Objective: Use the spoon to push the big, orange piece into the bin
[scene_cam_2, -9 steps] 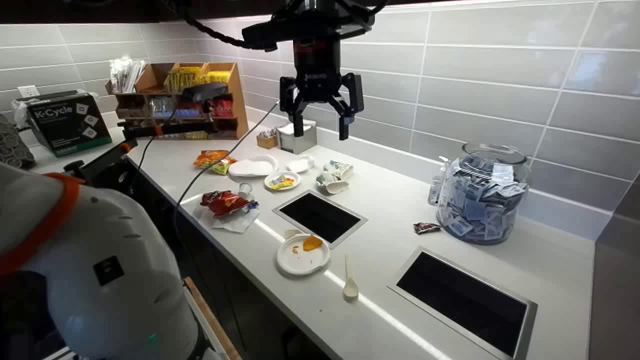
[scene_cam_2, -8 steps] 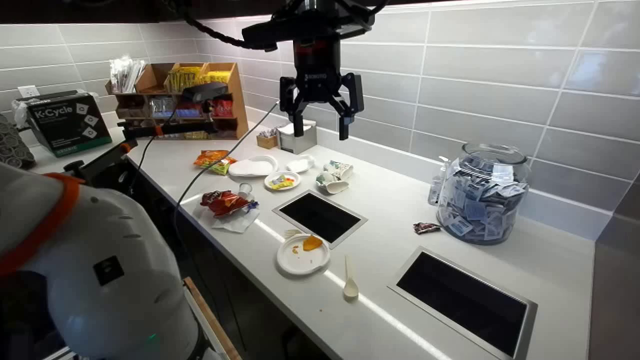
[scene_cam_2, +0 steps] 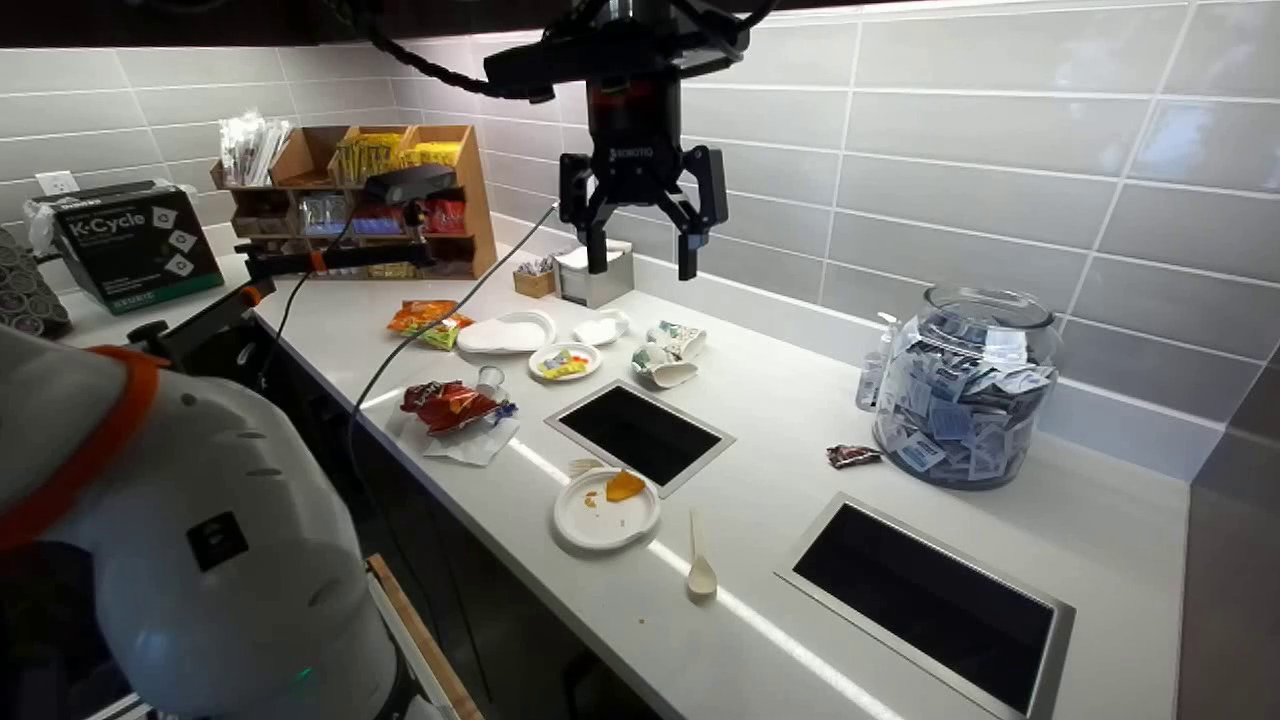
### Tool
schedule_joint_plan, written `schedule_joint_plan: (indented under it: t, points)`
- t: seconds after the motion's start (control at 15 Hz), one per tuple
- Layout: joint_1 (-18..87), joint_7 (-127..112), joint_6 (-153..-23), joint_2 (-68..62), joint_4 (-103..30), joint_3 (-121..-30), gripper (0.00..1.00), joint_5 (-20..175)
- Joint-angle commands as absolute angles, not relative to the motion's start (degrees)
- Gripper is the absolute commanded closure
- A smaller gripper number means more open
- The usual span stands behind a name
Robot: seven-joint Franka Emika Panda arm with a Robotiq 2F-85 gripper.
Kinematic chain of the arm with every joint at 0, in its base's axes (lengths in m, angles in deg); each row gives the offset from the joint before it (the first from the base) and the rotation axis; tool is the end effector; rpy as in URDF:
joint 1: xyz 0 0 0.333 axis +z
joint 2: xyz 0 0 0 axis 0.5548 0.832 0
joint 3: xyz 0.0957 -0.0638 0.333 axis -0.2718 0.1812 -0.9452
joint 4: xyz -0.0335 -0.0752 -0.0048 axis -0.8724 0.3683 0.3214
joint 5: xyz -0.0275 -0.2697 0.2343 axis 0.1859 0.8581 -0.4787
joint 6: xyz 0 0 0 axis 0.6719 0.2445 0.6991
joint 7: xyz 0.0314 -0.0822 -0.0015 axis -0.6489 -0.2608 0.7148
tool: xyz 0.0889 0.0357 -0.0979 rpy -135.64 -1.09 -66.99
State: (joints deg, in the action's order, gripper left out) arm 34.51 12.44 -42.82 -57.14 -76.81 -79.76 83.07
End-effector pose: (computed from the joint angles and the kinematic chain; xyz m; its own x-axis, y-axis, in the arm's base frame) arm 0.2772 -0.0172 0.5707 0.9528 0.2738 -0.1310 0.2896 -0.9493 0.1223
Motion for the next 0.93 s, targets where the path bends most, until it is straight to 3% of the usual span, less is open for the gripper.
schedule_joint_plan:
  t: [0.0, 0.87]
  points:
    - [35.73, 11.87, -42.56, -57.06, -76.62, -78.9, 0.0, 83.53]
    - [42.89, 29.33, -78.53, -52.23, -97.45, -74.97, 0.0, 78.37]
